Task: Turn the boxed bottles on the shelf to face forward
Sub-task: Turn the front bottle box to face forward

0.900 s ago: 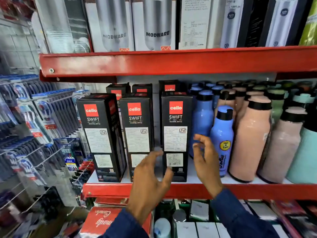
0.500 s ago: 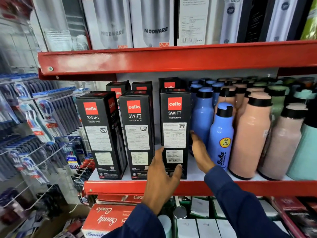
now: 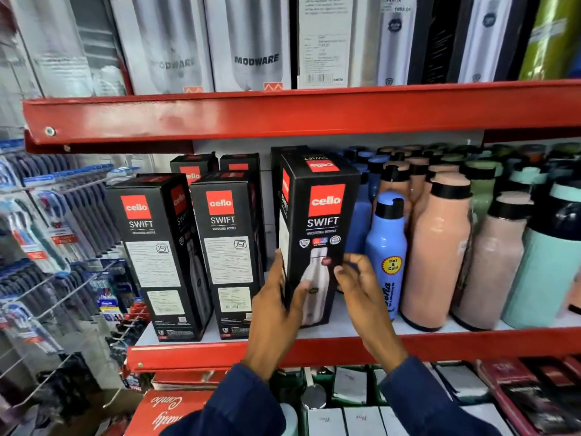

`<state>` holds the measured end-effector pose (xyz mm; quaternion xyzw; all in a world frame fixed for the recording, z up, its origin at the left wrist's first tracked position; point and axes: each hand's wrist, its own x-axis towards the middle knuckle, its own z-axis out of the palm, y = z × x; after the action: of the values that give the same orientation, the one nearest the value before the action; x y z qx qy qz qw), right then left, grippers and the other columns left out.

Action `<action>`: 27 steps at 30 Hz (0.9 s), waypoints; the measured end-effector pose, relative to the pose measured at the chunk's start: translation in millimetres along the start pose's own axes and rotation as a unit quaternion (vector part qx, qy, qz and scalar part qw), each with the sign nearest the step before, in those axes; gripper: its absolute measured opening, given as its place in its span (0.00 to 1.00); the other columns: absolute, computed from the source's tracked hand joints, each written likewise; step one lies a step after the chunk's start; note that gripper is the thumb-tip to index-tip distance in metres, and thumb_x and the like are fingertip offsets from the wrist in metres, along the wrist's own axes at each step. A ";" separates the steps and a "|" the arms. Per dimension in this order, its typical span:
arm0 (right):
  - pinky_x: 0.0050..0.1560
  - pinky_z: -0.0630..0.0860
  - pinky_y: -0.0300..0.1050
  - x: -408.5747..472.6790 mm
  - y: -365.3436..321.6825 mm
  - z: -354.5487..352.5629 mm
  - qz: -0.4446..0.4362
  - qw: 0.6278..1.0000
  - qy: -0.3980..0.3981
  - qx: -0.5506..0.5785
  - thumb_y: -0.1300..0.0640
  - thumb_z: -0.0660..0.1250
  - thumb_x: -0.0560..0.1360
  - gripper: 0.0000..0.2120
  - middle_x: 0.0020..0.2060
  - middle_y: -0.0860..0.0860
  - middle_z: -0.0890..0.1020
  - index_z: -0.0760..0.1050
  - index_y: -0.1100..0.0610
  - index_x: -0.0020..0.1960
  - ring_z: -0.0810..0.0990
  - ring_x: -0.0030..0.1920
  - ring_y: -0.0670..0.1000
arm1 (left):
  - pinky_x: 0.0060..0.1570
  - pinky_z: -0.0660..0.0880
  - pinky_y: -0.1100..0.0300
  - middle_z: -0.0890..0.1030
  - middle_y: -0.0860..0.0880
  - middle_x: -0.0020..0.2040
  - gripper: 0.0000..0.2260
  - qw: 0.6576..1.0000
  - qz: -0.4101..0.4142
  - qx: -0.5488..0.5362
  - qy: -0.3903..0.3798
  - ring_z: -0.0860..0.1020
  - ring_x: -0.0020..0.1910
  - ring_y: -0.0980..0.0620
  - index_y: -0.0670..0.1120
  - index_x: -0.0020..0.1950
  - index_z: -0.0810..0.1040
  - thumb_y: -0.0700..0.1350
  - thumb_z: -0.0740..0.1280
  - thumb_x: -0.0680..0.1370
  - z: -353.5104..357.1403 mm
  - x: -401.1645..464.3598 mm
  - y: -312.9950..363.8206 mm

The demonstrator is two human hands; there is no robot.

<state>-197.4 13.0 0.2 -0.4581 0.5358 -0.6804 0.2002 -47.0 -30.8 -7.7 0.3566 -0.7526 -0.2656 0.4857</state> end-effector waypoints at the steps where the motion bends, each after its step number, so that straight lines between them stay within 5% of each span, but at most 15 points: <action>1: 0.60 0.76 0.49 -1.9 1.2 -0.8 -0.012 1.000 0.000 -0.012 0.52 0.64 0.76 0.11 0.54 0.49 0.85 0.72 0.53 0.58 0.82 0.57 0.46 | 0.62 0.80 0.54 0.81 0.56 0.68 0.32 1.000 0.005 0.003 -0.001 0.82 0.63 0.57 0.56 0.82 0.57 0.58 0.65 0.81 0.6 2.7 -1.5; 5: 0.57 0.74 0.34 -7.4 3.9 0.0 -0.036 0.998 0.000 -0.042 0.58 0.63 0.80 0.10 0.56 0.45 0.83 0.72 0.54 0.61 0.80 0.58 0.38 | 0.66 0.77 0.50 0.78 0.52 0.73 0.27 1.000 0.006 0.016 -0.002 0.80 0.66 0.51 0.53 0.81 0.62 0.54 0.64 0.82 1.2 10.0 -6.6; 7: 0.53 0.73 0.27 -8.7 5.2 1.6 -0.043 0.997 0.000 -0.068 0.59 0.64 0.79 0.10 0.57 0.46 0.83 0.73 0.54 0.61 0.79 0.58 0.36 | 0.58 0.78 0.62 0.82 0.50 0.66 0.25 1.000 -0.010 0.022 -0.009 0.83 0.58 0.48 0.50 0.79 0.65 0.50 0.65 0.82 1.7 9.9 -9.7; 9: 0.52 0.72 0.25 -8.7 9.7 2.7 -0.043 0.996 -0.003 -0.077 0.59 0.64 0.79 0.10 0.57 0.46 0.82 0.73 0.53 0.60 0.79 0.58 0.36 | 0.41 0.73 0.75 0.84 0.50 0.50 0.23 0.999 -0.029 0.026 -0.022 0.82 0.42 0.48 0.46 0.77 0.67 0.48 0.65 0.82 1.0 8.7 -10.3; 11: 0.52 0.72 0.24 -10.1 12.6 4.0 -0.038 0.996 -0.009 -0.080 0.59 0.64 0.79 0.12 0.58 0.47 0.82 0.72 0.53 0.62 0.78 0.59 0.37 | 0.35 0.70 0.77 0.81 0.52 0.42 0.22 0.998 -0.040 0.028 -0.033 0.81 0.36 0.51 0.44 0.76 0.68 0.47 0.65 0.83 0.1 7.5 -10.9; 17: 0.53 0.72 0.24 -12.4 17.9 3.6 -0.042 0.996 -0.004 -0.084 0.58 0.64 0.79 0.12 0.59 0.48 0.81 0.72 0.52 0.62 0.79 0.61 0.41 | 0.34 0.69 0.79 0.79 0.62 0.40 0.22 0.998 -0.043 0.027 -0.035 0.81 0.35 0.63 0.48 0.76 0.67 0.47 0.65 0.83 -1.1 3.6 -8.0; 23: 0.50 0.72 0.23 -21.7 15.6 3.3 -0.042 0.997 0.010 -0.071 0.60 0.67 0.77 0.13 0.58 0.47 0.81 0.73 0.54 0.61 0.79 0.56 0.34 | 0.49 0.75 0.75 0.84 0.56 0.54 0.23 0.998 -0.038 0.027 -0.050 0.83 0.55 0.56 0.48 0.77 0.67 0.50 0.65 0.83 -7.9 -3.5 -14.9; 25: 0.49 0.73 0.24 -26.4 15.2 3.4 -0.045 0.997 0.021 -0.065 0.61 0.68 0.77 0.14 0.58 0.48 0.80 0.73 0.55 0.61 0.78 0.54 0.32 | 0.60 0.76 0.64 0.80 0.56 0.65 0.26 0.997 -0.041 0.034 -0.058 0.79 0.63 0.59 0.49 0.80 0.63 0.52 0.64 0.83 -14.0 -7.5 -15.8; 27: 0.51 0.77 0.30 -32.7 14.7 4.8 -0.046 0.996 0.057 -0.059 0.61 0.69 0.76 0.14 0.57 0.45 0.81 0.74 0.54 0.61 0.79 0.54 0.34 | 0.61 0.74 0.69 0.74 0.58 0.68 0.26 0.997 -0.047 0.021 -0.054 0.75 0.64 0.63 0.49 0.80 0.64 0.49 0.65 0.82 -23.4 -14.2 -13.1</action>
<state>-180.2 30.3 -26.6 -0.4535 0.5638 -0.6813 0.1107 -18.0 -28.6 -16.1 0.3870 -0.7655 -0.2911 0.4237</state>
